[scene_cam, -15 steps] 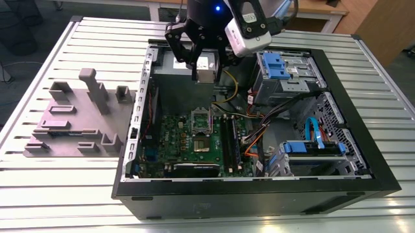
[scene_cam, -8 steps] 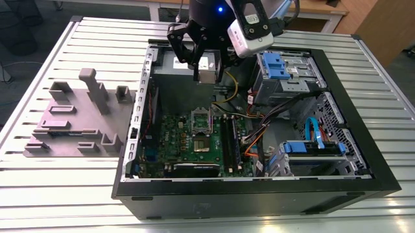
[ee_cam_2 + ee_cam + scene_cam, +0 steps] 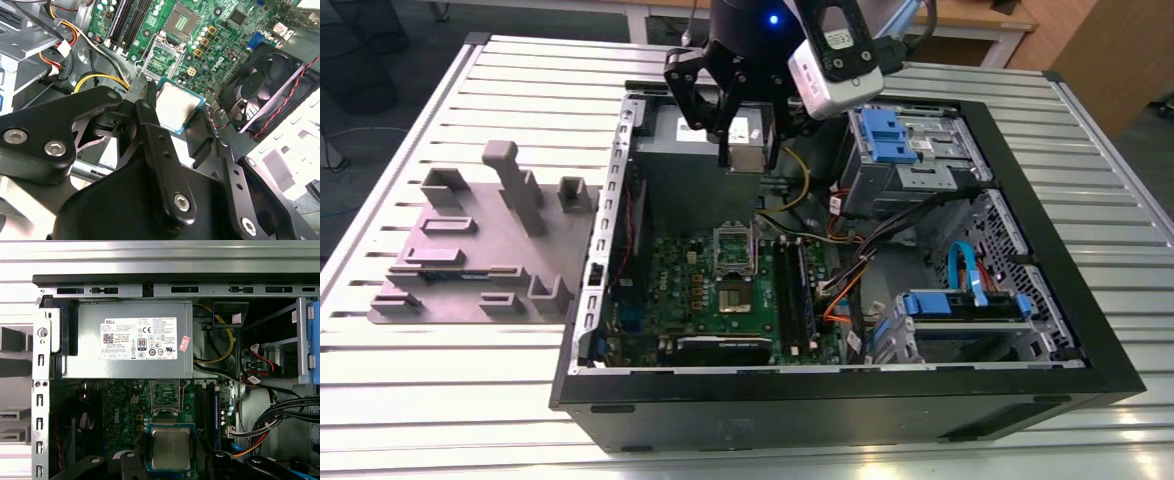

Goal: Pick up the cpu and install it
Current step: 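Place the cpu into insertion slot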

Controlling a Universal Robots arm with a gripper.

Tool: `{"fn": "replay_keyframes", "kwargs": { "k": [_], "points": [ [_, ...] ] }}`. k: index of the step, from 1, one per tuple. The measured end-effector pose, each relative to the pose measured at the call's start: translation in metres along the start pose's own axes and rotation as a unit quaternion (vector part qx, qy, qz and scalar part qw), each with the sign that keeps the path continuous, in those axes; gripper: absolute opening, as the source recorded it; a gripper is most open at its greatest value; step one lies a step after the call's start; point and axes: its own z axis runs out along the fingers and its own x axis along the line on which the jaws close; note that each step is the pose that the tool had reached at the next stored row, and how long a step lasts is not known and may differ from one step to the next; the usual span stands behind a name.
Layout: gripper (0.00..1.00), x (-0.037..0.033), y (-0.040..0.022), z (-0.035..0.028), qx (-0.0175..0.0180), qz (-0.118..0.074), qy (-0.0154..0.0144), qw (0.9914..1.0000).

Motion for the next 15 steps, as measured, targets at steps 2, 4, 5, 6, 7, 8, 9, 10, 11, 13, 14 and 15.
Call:
{"fn": "replay_keyframes", "kwargs": {
  "k": [2,4,5,6,7,8,9,10,11,13,14,15],
  "points": [
    [0.47,-0.0001,-0.0002,0.0,0.0,0.0,0.0,1.0],
    [0.47,-0.0002,-0.0018,0.0001,0.0,0.0,0.0,1.0],
    [0.47,-0.0001,-0.0028,0.0003,0.0,0.0,0.0,1.0],
    [0.47,-0.0001,-0.0037,0.0006,0.0,0.0,0.0,1.0],
    [0.47,-0.0001,-0.004,0.0012,-0.0001,0.0,-0.0001,1.0],
    [0.47,-0.0001,-0.0041,0.002,-0.0001,0.0,-0.0001,1.0],
    [0.47,-0.0002,-0.0042,0.0031,0.0,0.001,0.0,1.0],
    [0.47,-0.0006,-0.0043,0.0045,0.0,0.001,-0.0001,1.0],
    [0.47,-0.0014,-0.0043,0.0063,0.0,0.001,0.0,1.0],
    [0.47,-0.0031,-0.0044,0.01,0.0,0.001,-0.0001,1.0],
    [0.47,-0.004,-0.0046,0.0118,0.0,0.001,-0.0001,1.0],
    [0.47,-0.0045,-0.005,0.0136,0.0,0.001,-0.0001,1.0]
  ]
}}
